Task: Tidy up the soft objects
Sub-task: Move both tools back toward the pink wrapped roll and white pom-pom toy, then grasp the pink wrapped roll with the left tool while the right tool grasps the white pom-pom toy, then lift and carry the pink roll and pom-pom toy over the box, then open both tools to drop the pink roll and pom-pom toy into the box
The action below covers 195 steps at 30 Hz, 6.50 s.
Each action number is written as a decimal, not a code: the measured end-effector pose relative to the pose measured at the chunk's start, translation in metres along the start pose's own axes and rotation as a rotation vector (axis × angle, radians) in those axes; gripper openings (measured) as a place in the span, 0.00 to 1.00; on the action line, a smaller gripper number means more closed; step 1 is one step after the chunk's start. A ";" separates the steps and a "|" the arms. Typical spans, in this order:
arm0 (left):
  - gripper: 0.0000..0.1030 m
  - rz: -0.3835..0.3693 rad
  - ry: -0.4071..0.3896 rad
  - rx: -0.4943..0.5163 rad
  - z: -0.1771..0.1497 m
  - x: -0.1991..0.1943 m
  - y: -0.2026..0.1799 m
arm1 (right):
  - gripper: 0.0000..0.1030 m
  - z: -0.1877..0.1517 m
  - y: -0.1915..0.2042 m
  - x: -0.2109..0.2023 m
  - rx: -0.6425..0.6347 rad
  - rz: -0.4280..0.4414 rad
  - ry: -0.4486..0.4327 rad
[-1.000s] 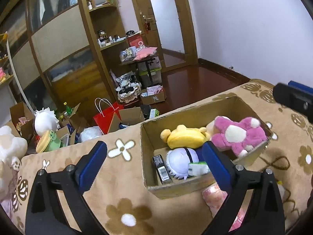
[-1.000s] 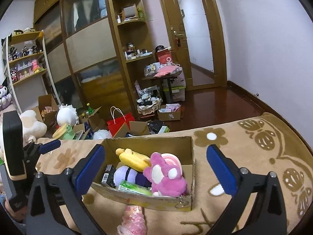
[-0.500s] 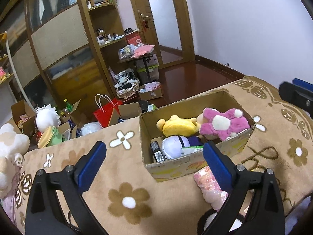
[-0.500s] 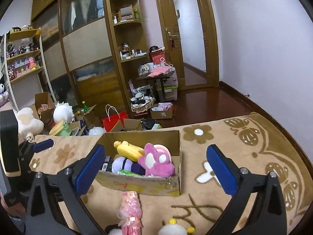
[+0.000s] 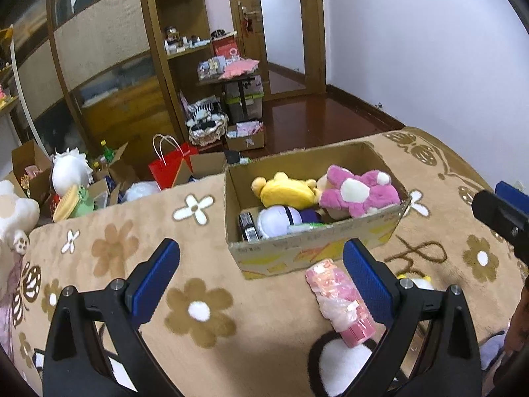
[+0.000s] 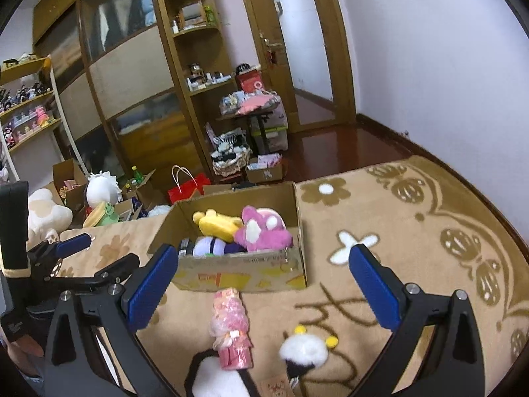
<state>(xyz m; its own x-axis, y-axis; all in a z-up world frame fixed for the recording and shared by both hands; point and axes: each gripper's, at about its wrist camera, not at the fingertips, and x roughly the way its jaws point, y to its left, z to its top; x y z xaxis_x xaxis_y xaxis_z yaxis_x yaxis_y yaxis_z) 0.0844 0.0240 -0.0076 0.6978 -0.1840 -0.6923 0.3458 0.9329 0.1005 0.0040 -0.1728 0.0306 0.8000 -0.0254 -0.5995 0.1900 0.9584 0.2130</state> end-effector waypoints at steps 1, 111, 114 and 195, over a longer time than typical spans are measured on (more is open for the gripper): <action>0.95 -0.002 0.011 -0.001 -0.001 0.001 -0.001 | 1.00 -0.003 -0.001 0.000 0.000 -0.006 0.007; 0.45 -0.166 0.363 0.071 -0.077 0.120 -0.103 | 0.03 -0.066 -0.052 0.107 0.209 0.026 0.392; 0.45 -0.173 0.315 0.059 -0.062 0.110 -0.096 | 0.03 -0.057 -0.047 0.092 0.195 0.052 0.321; 0.75 0.021 -0.064 0.003 0.056 0.121 0.011 | 0.08 0.042 0.018 0.139 -0.047 0.194 0.051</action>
<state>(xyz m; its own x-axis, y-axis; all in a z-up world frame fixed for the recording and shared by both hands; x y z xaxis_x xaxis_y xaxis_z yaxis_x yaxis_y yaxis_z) 0.2078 -0.0053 -0.0496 0.7435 -0.1839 -0.6429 0.3324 0.9359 0.1168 0.1433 -0.1707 -0.0163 0.7890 0.1746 -0.5891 0.0073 0.9561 0.2931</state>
